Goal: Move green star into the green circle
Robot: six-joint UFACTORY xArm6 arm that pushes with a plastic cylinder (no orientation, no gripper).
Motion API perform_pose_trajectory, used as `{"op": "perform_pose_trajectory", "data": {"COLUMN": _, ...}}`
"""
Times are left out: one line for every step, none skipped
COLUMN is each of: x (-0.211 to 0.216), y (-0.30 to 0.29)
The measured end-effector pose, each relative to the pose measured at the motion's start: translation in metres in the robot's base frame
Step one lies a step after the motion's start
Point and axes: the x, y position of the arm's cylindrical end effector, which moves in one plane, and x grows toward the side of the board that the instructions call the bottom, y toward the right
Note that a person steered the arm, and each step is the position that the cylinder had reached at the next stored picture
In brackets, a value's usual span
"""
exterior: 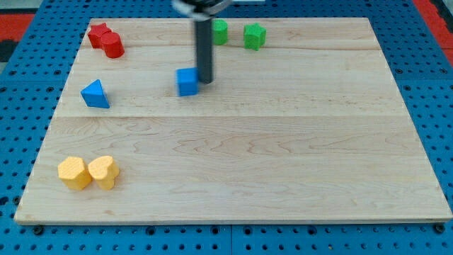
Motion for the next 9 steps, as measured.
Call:
{"op": "perform_pose_trajectory", "data": {"x": 0.014, "y": -0.059}}
{"op": "perform_pose_trajectory", "data": {"x": 0.001, "y": -0.065}}
{"op": "perform_pose_trajectory", "data": {"x": -0.034, "y": 0.025}}
{"op": "perform_pose_trajectory", "data": {"x": -0.061, "y": 0.104}}
{"op": "perform_pose_trajectory", "data": {"x": -0.085, "y": 0.189}}
{"op": "perform_pose_trajectory", "data": {"x": -0.104, "y": 0.173}}
{"op": "perform_pose_trajectory", "data": {"x": -0.11, "y": 0.13}}
{"op": "perform_pose_trajectory", "data": {"x": -0.105, "y": 0.181}}
{"op": "perform_pose_trajectory", "data": {"x": -0.148, "y": 0.206}}
